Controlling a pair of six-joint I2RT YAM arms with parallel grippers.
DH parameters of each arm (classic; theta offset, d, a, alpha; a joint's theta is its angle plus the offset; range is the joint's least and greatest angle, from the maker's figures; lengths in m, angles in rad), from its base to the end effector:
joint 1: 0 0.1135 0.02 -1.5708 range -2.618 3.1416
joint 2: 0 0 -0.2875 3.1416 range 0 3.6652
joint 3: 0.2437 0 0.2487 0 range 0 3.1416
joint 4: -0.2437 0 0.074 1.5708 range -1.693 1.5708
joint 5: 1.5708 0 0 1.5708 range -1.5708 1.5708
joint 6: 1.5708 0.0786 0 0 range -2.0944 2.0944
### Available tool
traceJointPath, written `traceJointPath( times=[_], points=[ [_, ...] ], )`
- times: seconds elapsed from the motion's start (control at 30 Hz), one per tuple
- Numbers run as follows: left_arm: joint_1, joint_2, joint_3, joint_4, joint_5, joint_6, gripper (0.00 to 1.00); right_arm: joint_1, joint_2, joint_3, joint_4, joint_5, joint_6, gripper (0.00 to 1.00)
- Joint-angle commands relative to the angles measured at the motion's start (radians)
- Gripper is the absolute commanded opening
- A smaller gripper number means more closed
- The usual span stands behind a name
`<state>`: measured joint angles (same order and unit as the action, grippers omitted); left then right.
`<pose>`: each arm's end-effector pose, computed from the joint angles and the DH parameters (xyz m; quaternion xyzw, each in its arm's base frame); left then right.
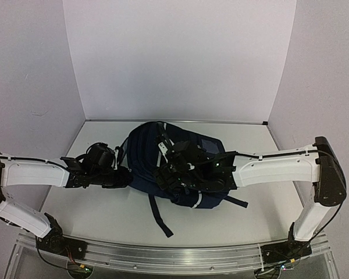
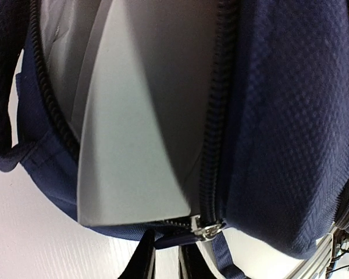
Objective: Pack the student bag
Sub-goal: Zip the student bag at the center of the board.
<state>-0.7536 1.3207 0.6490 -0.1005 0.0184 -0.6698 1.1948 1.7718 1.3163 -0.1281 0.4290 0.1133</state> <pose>0.2064 -0.1957 0.1824 0.0422 0.9203 -0.2603 0.2888 0.1927 0.3991 0.2628 -0.3565 0.7896 0.1329 0.4815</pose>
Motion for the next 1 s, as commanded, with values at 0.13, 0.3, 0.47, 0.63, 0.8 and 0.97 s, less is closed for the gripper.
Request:
traceJointPath(
  times=[0.13, 0.3, 0.47, 0.63, 0.8, 0.97],
  points=[
    [0.002, -0.091, 0.063, -0.054, -0.048, 0.028, 0.02, 0.046, 0.036, 0.038, 0.021, 0.045, -0.076, 0.98],
    [0.002, -0.126, 0.066, -0.076, -0.034, 0.032, 0.0, 0.073, 0.096, 0.089, 0.021, 0.099, -0.105, 0.98],
    [0.002, -0.149, 0.049, -0.083, -0.053, 0.029, 0.0, 0.074, 0.156, 0.148, 0.015, 0.146, -0.138, 0.98],
    [0.002, -0.156, 0.033, -0.068, -0.073, 0.028, 0.0, 0.074, 0.224, 0.202, -0.005, 0.21, -0.167, 0.98],
    [0.003, -0.118, 0.045, -0.089, -0.082, 0.013, 0.13, 0.074, 0.279, 0.238, -0.017, 0.259, -0.176, 0.98],
    [0.003, -0.073, 0.045, -0.05, -0.075, 0.023, 0.25, 0.074, 0.296, 0.259, -0.019, 0.266, -0.157, 0.98]
  ],
)
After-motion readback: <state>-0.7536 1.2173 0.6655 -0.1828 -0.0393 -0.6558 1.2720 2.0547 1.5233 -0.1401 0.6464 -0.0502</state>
